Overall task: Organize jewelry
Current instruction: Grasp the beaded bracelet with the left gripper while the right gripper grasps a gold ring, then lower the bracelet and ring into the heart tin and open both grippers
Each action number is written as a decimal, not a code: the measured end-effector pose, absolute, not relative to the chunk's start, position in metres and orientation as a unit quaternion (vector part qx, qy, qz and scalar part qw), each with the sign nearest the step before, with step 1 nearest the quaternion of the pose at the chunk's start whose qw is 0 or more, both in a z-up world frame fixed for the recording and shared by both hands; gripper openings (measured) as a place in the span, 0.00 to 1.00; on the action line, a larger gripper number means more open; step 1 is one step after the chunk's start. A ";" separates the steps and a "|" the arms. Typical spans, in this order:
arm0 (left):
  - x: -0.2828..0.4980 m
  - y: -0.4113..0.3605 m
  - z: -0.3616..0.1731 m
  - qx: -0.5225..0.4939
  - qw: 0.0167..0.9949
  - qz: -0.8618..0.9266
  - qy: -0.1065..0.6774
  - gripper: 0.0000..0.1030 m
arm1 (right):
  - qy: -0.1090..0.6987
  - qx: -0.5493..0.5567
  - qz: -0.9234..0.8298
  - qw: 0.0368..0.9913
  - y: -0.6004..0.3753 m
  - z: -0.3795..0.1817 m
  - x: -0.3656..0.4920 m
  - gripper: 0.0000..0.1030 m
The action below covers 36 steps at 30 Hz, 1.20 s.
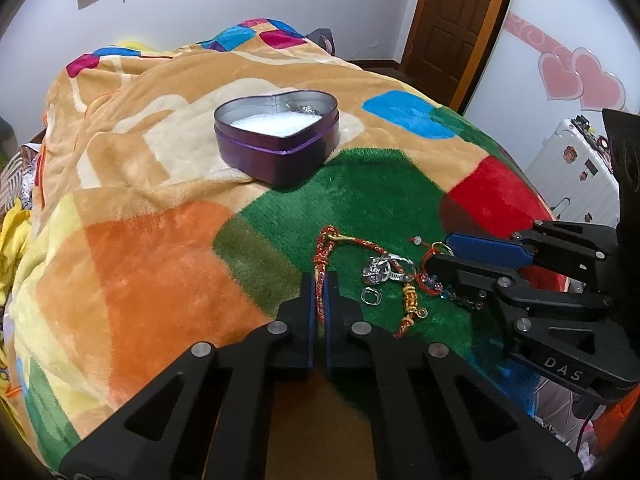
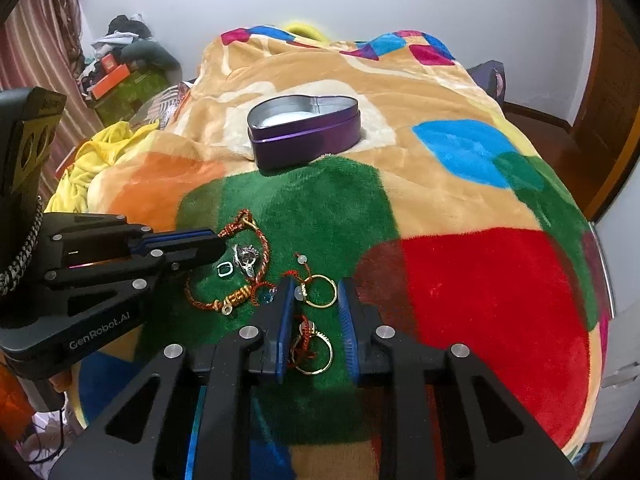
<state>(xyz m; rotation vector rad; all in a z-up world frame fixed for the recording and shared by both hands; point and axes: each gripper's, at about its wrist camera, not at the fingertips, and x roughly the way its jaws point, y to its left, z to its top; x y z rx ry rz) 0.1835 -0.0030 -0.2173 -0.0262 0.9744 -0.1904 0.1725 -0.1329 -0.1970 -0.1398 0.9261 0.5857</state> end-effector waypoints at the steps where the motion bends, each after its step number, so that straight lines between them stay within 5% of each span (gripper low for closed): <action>1: 0.183 -0.002 -0.215 -0.015 0.880 -0.091 0.465 0.02 | 0.439 -0.066 0.278 0.852 -0.133 -0.196 0.172 0.19; 36: 0.178 0.036 -0.115 -0.036 0.936 -0.052 0.345 0.02 | 0.333 -0.041 0.275 0.901 -0.127 -0.114 0.181 0.19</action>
